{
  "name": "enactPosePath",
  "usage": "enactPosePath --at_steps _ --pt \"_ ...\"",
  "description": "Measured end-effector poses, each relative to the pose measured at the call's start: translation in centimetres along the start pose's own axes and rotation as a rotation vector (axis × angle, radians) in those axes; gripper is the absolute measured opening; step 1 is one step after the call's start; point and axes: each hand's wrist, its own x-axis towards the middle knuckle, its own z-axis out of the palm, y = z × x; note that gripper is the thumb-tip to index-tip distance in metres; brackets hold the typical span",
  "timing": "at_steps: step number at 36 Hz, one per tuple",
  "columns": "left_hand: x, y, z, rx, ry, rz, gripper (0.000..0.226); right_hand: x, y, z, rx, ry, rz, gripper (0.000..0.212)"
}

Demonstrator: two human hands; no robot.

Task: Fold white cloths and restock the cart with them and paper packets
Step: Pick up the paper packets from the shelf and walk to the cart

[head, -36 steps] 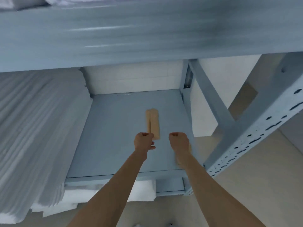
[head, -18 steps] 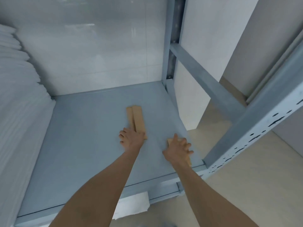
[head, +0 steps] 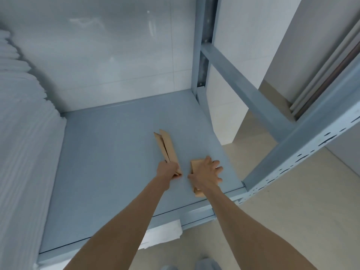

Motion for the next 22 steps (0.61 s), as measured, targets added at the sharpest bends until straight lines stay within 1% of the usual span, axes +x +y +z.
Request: enactPosePath --at_steps 5,7,10,13,15,17,19,22 --pt "-3.1 -0.4 -1.4 -0.115 -0.147 -0.095 0.022 -1.7 -0.6 -0.5 0.083 -0.064 0.018 0.094" --pt "-4.0 -0.4 -2.1 -0.114 -0.226 -0.105 0.032 -2.4 -1.0 -1.0 0.146 -0.082 0.033 0.095" --pt "-5.7 -0.1 -3.2 -0.108 -0.336 -0.108 0.036 -3.3 -1.8 -2.0 0.24 -0.086 0.054 0.097" --pt "-7.3 0.6 -3.8 -0.139 -0.406 -0.092 0.039 -4.3 -2.3 -3.1 0.328 -0.084 0.058 0.095" --pt "-8.2 1.0 -4.1 -0.175 -0.436 -0.067 0.038 -5.0 -2.4 -3.9 0.415 -0.076 0.044 0.093" --pt "-9.3 1.5 -4.3 -0.193 -0.469 -0.047 0.041 -5.8 -2.3 -4.5 0.505 -0.066 0.023 0.093" --pt "-10.3 1.9 -4.4 -0.186 -0.5 -0.023 0.046 -6.7 -2.2 -5.0 0.55 -0.046 0.006 0.094" --pt "-11.6 2.2 -4.3 -0.15 -0.525 0.015 0.048 -8.1 -2.1 -5.7 0.58 0.004 0.0 0.096"
